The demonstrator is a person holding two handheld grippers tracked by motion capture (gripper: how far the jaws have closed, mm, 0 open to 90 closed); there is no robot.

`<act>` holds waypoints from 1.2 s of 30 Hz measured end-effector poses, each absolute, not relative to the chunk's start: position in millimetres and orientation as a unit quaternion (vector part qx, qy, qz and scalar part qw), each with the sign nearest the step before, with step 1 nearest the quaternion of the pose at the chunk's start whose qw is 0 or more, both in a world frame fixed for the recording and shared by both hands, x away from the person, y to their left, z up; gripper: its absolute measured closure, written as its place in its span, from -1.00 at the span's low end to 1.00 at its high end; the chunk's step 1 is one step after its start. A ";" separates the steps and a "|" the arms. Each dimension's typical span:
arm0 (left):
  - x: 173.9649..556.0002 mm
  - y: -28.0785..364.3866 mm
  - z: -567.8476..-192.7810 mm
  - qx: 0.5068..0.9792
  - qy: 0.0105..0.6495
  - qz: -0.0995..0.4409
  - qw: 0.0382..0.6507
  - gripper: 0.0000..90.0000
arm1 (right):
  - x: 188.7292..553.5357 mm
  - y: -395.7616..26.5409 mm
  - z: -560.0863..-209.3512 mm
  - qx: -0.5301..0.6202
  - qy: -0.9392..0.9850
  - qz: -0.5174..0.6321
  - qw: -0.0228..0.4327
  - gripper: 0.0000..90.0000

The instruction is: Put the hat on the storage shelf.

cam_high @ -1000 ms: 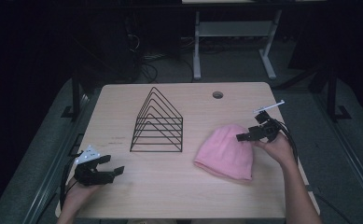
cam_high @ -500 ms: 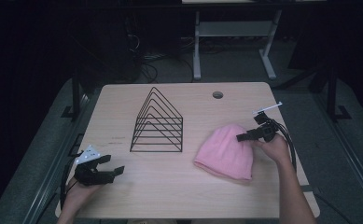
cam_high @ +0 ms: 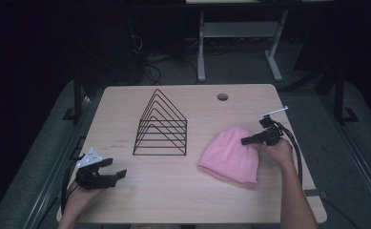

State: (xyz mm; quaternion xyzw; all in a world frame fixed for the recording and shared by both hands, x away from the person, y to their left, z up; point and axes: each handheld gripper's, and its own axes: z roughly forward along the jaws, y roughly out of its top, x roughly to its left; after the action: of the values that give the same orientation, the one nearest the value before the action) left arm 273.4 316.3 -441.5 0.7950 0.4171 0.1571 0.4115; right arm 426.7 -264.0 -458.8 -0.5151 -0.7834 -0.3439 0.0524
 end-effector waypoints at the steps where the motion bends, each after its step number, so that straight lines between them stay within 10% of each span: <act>1: 273.4 316.0 -441.2 0.797 0.415 0.158 0.410 -0.50 | 426.8 -264.4 -458.8 -0.515 -0.783 -0.344 0.055 0.17; 13: 273.1 314.5 -442.0 0.798 0.415 0.158 0.407 -0.50 | 421.5 -271.5 -463.8 -0.507 -0.764 -0.391 0.077 0.67; 36: 273.2 314.5 -441.9 0.802 0.414 0.159 0.401 -0.50 | 398.5 -257.3 -396.7 -0.418 -0.796 -0.436 0.034 0.75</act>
State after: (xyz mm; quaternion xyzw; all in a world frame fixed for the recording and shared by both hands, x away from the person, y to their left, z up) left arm 273.2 314.5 -441.9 0.8017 0.4142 0.1588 0.4006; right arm 398.5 -257.3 -396.7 -0.4176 -0.7964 -0.4361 0.0337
